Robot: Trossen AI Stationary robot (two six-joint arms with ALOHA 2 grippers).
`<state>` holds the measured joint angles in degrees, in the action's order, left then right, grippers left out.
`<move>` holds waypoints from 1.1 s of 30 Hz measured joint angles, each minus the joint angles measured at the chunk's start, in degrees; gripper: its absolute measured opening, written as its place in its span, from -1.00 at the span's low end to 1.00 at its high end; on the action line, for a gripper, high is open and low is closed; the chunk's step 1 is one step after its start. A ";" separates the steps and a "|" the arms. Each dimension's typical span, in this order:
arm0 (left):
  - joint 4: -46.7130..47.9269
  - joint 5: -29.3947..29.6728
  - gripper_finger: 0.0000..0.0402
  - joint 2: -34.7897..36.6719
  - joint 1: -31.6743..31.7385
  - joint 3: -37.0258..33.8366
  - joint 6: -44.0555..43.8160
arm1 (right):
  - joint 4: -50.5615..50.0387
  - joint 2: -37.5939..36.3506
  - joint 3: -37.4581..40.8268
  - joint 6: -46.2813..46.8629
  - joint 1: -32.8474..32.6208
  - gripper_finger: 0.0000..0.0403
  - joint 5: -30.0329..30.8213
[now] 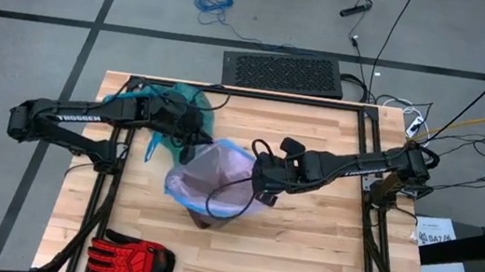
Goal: Place trash/remove bag and relplace
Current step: Insert the trash bag into the trash bin
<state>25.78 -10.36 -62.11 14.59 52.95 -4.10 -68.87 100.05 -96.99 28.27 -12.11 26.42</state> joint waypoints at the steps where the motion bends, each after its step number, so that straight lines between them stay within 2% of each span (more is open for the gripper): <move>1: -0.07 -0.04 -0.99 -0.06 0.02 0.00 0.00 | 0.05 0.00 0.00 0.03 -0.14 -1.00 0.49; 7: -0.78 -0.13 -0.99 -0.01 0.02 0.00 0.67 | 0.42 0.00 0.00 0.22 -0.40 -1.00 0.76; 14: 0.74 -0.42 -0.99 -4.39 0.02 0.03 1.20 | -0.34 0.01 0.03 1.23 -0.30 -1.00 0.43; 21: 0.15 -5.04 -0.99 -7.69 0.05 0.26 0.91 | -1.82 0.13 0.16 3.41 -0.47 -1.00 -1.31; 29: 0.55 -5.31 -0.99 -7.07 0.02 0.24 1.53 | 0.26 0.23 6.83 5.71 -1.08 -1.00 -4.13; 33: 0.66 -6.00 -0.99 -7.05 0.02 0.22 1.49 | 0.08 0.18 8.02 6.78 -2.05 -1.00 -3.44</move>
<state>26.44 -16.36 -69.17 14.61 53.17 -2.61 -68.79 100.23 -88.97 35.04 -14.16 22.98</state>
